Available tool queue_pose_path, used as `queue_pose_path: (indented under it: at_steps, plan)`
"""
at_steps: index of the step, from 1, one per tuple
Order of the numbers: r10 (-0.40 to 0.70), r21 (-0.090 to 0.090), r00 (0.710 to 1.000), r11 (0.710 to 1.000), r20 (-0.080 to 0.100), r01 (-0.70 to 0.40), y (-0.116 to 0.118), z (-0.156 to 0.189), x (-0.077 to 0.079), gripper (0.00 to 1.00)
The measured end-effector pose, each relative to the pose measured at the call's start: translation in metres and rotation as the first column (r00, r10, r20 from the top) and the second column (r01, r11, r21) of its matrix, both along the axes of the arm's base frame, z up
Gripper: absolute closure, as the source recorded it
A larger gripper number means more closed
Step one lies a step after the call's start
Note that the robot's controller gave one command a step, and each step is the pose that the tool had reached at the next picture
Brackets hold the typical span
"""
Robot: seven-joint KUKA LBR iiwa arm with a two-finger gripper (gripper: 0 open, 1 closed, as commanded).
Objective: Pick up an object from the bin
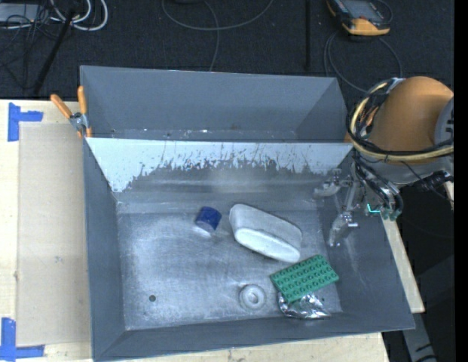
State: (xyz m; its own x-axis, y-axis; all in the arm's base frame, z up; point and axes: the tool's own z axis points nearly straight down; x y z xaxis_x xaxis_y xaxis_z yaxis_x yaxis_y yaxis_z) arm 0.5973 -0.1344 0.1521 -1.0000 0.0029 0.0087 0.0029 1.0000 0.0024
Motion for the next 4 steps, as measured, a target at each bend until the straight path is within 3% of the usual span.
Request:
queue_pose_path:
  at_steps: [1, 2, 3, 4]
  plan:
    - [0.458, 0.003, 0.889, 0.889, 0.003, -0.458, 0.035, -0.013, -0.09, 0.0]
    - [0.559, 0.003, 0.829, 0.829, 0.005, -0.559, 0.078, -0.019, -0.117, 0.0]
    - [0.615, -0.002, 0.789, 0.789, 0.009, -0.615, 0.042, -0.037, -0.099, 0.0]
    - [0.791, -0.019, 0.612, 0.612, 0.023, -0.79, 0.053, -0.076, -0.096, 0.0]
